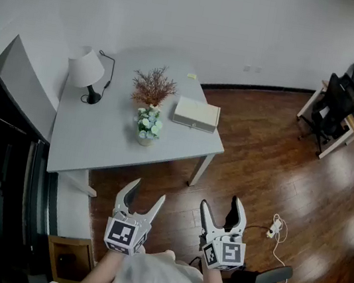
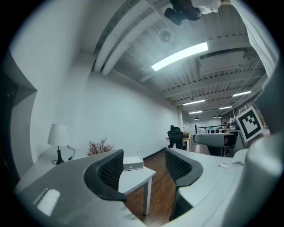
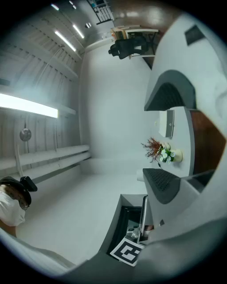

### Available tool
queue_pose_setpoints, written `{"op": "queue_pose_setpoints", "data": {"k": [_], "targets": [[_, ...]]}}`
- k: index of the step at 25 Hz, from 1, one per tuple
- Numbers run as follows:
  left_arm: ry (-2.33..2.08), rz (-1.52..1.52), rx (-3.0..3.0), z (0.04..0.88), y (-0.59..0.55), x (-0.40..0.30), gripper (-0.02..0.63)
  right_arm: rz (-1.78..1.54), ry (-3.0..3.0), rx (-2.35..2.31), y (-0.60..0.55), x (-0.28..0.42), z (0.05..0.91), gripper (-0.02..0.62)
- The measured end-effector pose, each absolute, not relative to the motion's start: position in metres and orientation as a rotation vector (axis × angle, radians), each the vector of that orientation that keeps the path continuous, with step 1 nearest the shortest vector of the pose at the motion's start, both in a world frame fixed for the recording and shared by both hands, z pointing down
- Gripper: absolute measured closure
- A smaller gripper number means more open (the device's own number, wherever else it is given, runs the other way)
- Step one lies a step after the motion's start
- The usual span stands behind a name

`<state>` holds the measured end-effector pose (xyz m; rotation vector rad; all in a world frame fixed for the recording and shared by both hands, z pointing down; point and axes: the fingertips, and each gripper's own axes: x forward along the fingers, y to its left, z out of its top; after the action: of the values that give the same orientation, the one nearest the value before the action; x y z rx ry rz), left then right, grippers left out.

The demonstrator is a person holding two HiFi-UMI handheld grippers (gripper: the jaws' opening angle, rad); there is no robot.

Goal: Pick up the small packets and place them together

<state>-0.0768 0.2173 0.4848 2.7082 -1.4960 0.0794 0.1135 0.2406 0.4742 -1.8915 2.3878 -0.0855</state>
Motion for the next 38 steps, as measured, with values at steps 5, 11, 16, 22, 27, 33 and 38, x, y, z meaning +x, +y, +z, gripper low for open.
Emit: {"op": "queue_pose_setpoints", "data": {"k": [5,11,16,22,27,33,38], "targets": [[-1.534,0.086,2.695,0.487,0.202,-0.068,0.328,-0.095,2.401,-1.880,0.221,0.128,0.481,0.193],[-1.509,0.025,2.720,0.482,0.163,-0.068,0.328,-0.161,2.519,-1.796,0.183,0.117,0.512,0.193],[-1.439,-0.006,2.779,0.484,0.091,-0.069,0.328,-0.096,2.517,-1.821,0.115,0.106,0.514,0.193],[-1.306,-0.032,2.864,0.472,0.000,-0.065,0.328,-0.071,2.518,-1.891,0.027,0.091,0.502,0.193],[-1.231,-0.043,2.869,0.476,-0.054,-0.064,0.328,-0.087,2.522,-1.910,-0.021,0.069,0.506,0.193],[-1.205,0.066,2.836,0.503,-0.088,-0.058,0.328,-0.210,2.582,-1.922,-0.052,0.064,0.542,0.255],[-1.262,0.104,2.821,0.504,-0.113,-0.038,0.328,-0.339,2.629,-1.924,-0.082,0.087,0.575,0.255]]}}
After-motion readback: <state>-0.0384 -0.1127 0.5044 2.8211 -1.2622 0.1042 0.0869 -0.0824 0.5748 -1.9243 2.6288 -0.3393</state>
